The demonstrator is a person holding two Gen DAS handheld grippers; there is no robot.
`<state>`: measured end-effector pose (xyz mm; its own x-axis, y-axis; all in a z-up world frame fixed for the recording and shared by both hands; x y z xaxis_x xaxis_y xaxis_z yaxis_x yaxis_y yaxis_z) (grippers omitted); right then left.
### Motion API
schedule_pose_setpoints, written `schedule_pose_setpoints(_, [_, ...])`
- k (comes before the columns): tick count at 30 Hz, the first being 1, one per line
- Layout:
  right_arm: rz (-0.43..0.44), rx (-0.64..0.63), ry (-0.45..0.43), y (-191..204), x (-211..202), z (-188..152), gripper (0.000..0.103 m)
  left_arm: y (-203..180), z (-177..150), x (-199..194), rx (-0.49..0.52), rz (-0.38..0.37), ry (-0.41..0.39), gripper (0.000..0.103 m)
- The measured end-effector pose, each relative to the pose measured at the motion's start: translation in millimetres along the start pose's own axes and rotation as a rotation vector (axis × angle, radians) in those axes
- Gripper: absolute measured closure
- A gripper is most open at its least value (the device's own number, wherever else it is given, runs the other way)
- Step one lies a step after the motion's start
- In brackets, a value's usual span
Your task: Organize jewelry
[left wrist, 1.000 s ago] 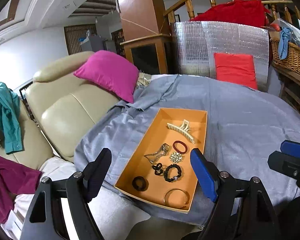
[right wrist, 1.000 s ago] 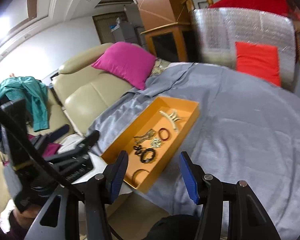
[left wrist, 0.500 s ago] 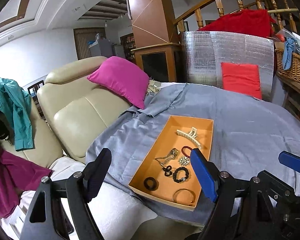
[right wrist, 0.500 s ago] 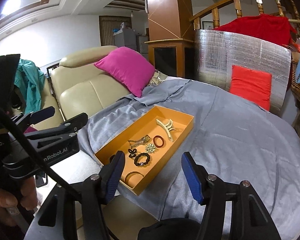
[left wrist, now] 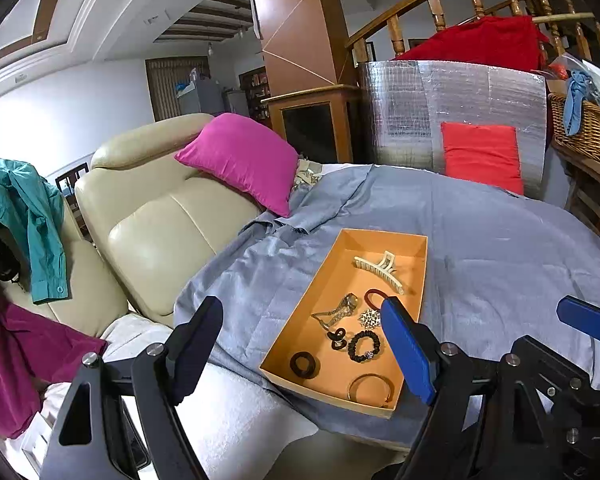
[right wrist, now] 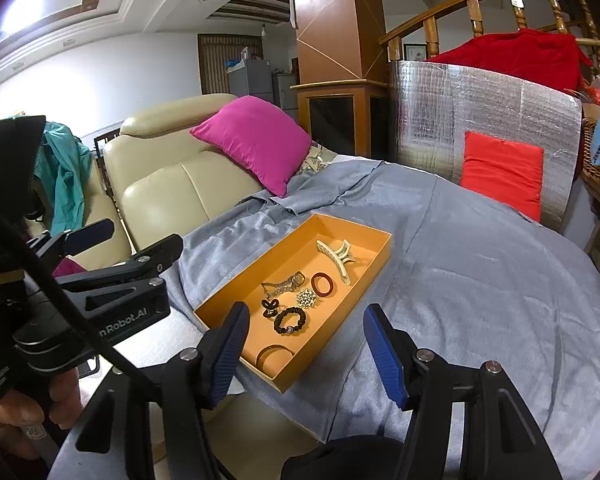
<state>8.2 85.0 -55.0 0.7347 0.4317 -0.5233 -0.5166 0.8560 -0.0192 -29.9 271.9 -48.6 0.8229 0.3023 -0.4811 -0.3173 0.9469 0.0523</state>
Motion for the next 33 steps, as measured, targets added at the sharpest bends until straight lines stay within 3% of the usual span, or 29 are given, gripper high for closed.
schedule_pose_setpoints(33, [0.017, -0.002, 0.035, 12, 23, 4, 0.039, 14, -2, 5, -0.007, 0.015, 0.012, 0.021])
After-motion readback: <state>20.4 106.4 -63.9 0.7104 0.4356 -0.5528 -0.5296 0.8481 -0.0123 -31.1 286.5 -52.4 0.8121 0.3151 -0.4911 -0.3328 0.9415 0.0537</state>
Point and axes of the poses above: each gripper's, at about its wrist camera, not at the fingertips, and x roughly the way its jaws point, y to its left, z to its top, the point moved 10 cm from there along x, roughly the way its jaws point, and after that the axes turned 11 degrees about -z, right-handed, at the moved point
